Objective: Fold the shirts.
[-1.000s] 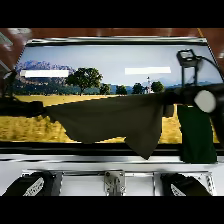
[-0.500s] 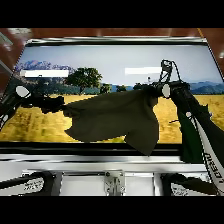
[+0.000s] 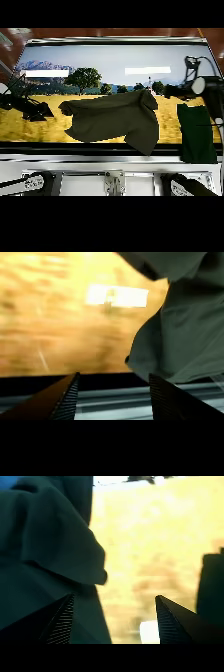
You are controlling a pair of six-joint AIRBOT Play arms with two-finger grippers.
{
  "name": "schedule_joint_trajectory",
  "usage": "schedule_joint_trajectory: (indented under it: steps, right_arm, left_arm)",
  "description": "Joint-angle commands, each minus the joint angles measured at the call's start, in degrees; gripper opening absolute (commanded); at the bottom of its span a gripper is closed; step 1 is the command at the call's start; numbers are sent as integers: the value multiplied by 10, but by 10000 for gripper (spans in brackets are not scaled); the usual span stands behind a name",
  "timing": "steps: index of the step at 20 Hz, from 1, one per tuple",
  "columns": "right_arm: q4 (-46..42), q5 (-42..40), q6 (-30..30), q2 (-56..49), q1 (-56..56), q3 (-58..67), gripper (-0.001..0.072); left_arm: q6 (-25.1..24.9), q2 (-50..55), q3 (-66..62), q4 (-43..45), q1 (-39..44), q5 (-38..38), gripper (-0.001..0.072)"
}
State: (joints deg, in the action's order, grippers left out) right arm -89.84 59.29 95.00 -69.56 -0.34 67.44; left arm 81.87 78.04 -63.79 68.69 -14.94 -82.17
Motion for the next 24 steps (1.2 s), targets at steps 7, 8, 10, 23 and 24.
schedule_joint_trajectory:
  steps: [7,8,10,23,24]
  right_arm:
    - [151,129,-102,31,-138,-47,639]
    - [155,128,-102,30,-139,-49,639]
    - [154,128,-103,31,-139,-49,639]
    - [294,129,-170,-101,-138,-131,685]
    - [294,121,-175,-114,-138,-131,684]
  left_arm:
    - [-101,-22,254,-223,13,133,560]
    - [-100,-15,258,-222,27,153,560]
    - [-91,1,257,-224,44,176,557]
    - [-94,-32,255,-222,45,160,38]
    - [-94,-46,255,-222,45,160,38]
